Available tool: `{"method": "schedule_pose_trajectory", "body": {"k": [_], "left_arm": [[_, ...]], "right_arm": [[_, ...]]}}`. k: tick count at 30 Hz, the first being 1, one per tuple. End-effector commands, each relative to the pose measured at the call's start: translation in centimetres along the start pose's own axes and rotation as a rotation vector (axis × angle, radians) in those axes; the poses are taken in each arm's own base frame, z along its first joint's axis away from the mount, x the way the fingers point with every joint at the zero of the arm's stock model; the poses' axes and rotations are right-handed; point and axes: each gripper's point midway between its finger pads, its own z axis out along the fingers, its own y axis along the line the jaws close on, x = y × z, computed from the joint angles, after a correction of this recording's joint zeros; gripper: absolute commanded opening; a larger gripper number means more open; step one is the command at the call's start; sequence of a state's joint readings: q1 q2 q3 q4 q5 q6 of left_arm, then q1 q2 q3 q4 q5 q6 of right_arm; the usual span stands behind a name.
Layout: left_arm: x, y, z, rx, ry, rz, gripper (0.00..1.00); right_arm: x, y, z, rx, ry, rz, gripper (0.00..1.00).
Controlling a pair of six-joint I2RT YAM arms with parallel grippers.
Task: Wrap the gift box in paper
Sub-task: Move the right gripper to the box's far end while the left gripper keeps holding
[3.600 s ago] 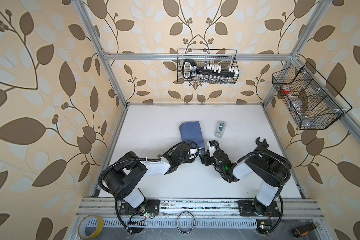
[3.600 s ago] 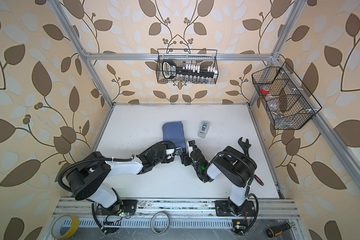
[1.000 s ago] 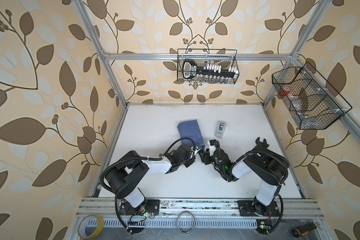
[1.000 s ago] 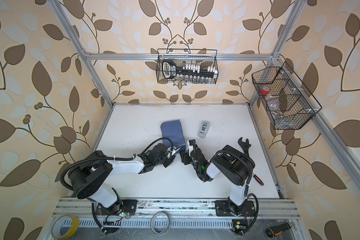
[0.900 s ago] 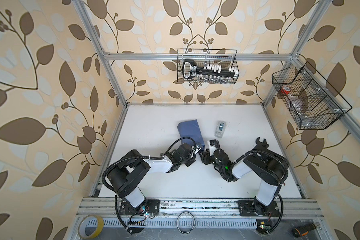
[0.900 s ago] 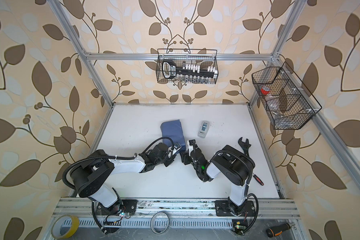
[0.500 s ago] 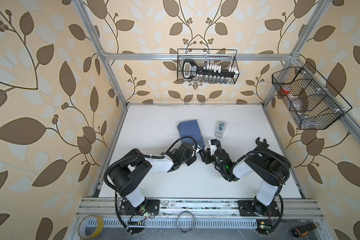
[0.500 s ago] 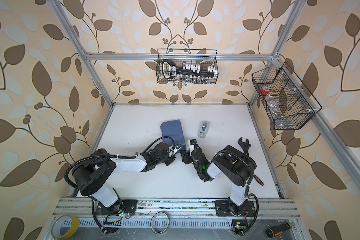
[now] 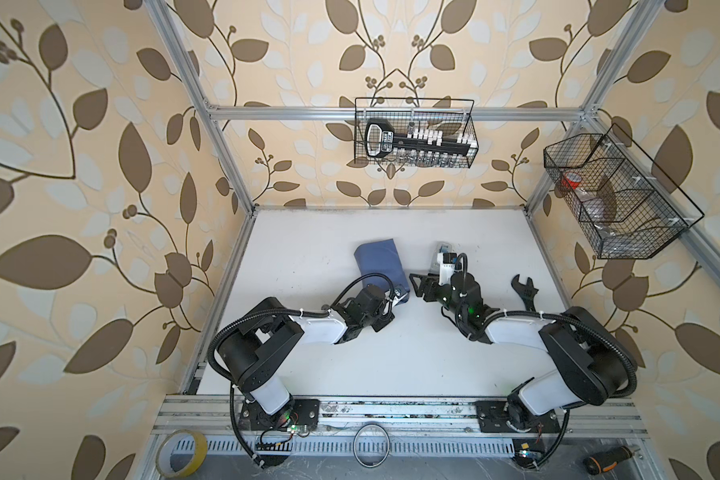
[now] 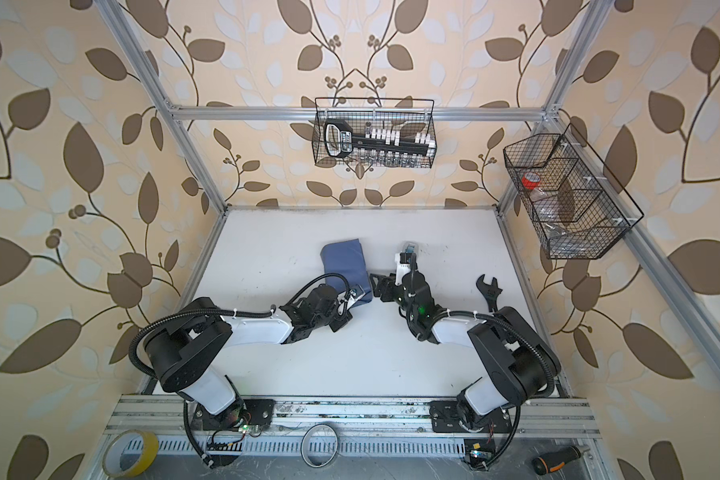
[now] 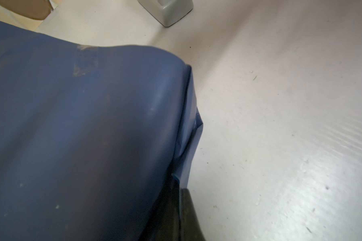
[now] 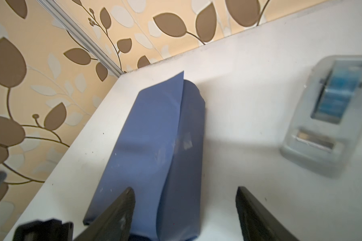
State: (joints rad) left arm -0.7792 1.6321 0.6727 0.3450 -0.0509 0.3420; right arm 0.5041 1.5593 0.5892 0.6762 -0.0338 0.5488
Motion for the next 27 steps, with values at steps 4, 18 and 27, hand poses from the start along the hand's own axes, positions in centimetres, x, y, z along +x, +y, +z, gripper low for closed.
{"method": "schedule_pose_trajectory", "body": {"k": [4, 18, 27], "left_arm": [[-1.7, 0.0, -0.7, 0.011, -0.081, 0.020, 0.00], [-3.4, 0.3, -1.2, 0.009, -0.114, 0.034, 0.00], [-5.4, 0.7, -1.8, 0.009, -0.140, 0.077, 0.00]], "right_arm": [[2.4, 1.5, 4.0, -0.069, 0.229, -0.003, 0.81], [7.9, -1.7, 5.9, 0.027, 0.418, -0.079, 0.82], [9.7, -3.8, 4.6, 0.101, 0.460, -0.124, 0.80]]}}
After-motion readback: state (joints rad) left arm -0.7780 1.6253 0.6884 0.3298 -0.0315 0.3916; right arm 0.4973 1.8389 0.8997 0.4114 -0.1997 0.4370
